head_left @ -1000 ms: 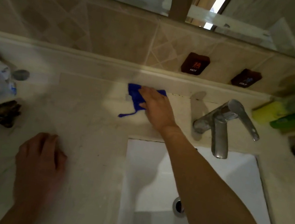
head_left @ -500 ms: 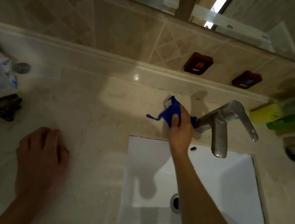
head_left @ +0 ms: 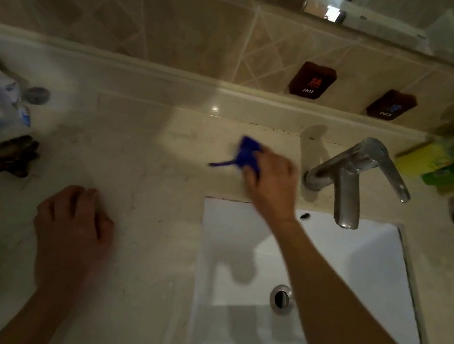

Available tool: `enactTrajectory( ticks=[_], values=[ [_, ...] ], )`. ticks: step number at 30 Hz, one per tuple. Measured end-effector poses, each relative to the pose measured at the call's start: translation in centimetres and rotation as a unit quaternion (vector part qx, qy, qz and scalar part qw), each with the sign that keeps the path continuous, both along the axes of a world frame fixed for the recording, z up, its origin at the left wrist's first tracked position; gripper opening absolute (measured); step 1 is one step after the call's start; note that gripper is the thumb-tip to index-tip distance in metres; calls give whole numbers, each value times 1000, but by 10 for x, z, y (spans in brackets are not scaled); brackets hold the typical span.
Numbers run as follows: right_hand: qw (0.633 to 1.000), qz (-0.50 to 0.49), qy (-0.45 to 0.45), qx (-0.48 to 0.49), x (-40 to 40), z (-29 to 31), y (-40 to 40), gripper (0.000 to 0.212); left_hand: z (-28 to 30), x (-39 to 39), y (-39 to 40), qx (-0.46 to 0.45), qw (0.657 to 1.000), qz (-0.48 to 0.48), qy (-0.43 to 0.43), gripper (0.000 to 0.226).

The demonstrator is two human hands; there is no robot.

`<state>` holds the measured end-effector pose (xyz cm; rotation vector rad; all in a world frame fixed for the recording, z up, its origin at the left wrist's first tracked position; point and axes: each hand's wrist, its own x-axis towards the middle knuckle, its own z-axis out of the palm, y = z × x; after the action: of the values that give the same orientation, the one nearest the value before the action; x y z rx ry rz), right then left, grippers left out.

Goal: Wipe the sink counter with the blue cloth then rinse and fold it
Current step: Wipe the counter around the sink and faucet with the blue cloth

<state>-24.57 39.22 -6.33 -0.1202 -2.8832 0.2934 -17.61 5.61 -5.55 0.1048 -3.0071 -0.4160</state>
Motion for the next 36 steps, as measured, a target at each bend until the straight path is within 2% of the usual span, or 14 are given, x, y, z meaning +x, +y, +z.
enactTrajectory(
  ticks=[3,5,9,13,15,16,17,20,23,25,28,31,33,36],
  values=[
    [991,-124,2,-40,-15,6,19,36,1,0,2,-8,1000,2,0,40],
    [989,-139,12,-45,-20,5,-8,39,1,0,2,-10,1000,0,3,40],
    [990,86,16,-111,-6,0,-88,47,2,2,2,-13,1000,-4,10,41],
    [922,346,-90,-150,43,6,-119,46,2,2,0,-18,1000,-13,7,37],
    [884,437,-124,-113,58,7,-96,44,2,2,0,-24,1000,-16,3,34],
    [880,452,-123,-80,53,6,-80,45,3,2,1,-25,1000,-12,1,34],
    [889,438,-120,-53,40,7,-67,46,4,2,2,-27,1000,-5,1,35],
    [948,292,-127,-21,2,12,-71,49,5,2,4,-31,1000,-3,1,35],
    [964,246,-103,-7,16,12,-123,48,4,3,3,-38,999,-5,1,36],
    [943,323,-82,-20,55,12,-143,48,2,4,2,-36,999,-4,5,36],
    [888,451,-87,-23,128,17,-138,47,3,3,2,-42,999,-3,16,36],
    [830,540,-120,73,158,19,-113,50,5,3,2,-35,999,5,18,35],
    [850,501,-103,127,133,15,-103,52,5,5,2,-25,999,8,21,34],
    [926,348,-91,113,97,14,-118,47,4,7,-1,20,999,0,38,32]
  ],
)
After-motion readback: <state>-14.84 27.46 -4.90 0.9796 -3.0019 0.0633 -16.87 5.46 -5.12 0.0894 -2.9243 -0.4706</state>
